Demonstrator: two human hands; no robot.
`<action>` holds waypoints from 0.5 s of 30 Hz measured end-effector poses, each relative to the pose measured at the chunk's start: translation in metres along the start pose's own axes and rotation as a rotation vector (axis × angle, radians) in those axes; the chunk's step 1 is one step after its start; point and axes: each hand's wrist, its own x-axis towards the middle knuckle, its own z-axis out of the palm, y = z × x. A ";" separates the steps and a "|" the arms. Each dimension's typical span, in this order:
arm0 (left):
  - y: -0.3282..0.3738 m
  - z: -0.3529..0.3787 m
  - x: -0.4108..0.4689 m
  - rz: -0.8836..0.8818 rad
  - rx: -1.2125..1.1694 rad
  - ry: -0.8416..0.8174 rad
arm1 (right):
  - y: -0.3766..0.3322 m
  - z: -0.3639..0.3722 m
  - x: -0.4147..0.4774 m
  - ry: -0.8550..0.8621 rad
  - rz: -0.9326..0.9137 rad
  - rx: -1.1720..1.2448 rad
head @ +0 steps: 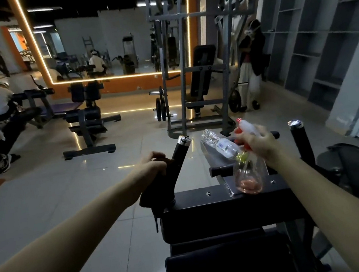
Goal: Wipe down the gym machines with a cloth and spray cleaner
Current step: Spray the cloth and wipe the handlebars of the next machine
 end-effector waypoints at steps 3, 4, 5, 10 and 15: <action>0.002 0.001 0.005 0.066 -0.001 0.091 | 0.002 0.005 -0.007 0.224 -0.047 -0.029; 0.001 -0.001 0.008 0.096 -0.021 0.120 | 0.001 0.009 -0.012 0.256 -0.076 -0.030; 0.000 -0.002 0.011 0.123 -0.049 0.138 | 0.000 0.014 -0.015 0.271 -0.101 -0.030; -0.001 -0.008 0.022 0.266 -0.103 0.179 | 0.007 0.040 -0.023 0.272 -0.187 -0.119; 0.000 -0.029 0.038 0.385 -0.106 0.165 | 0.025 0.046 -0.015 0.298 -0.105 -0.244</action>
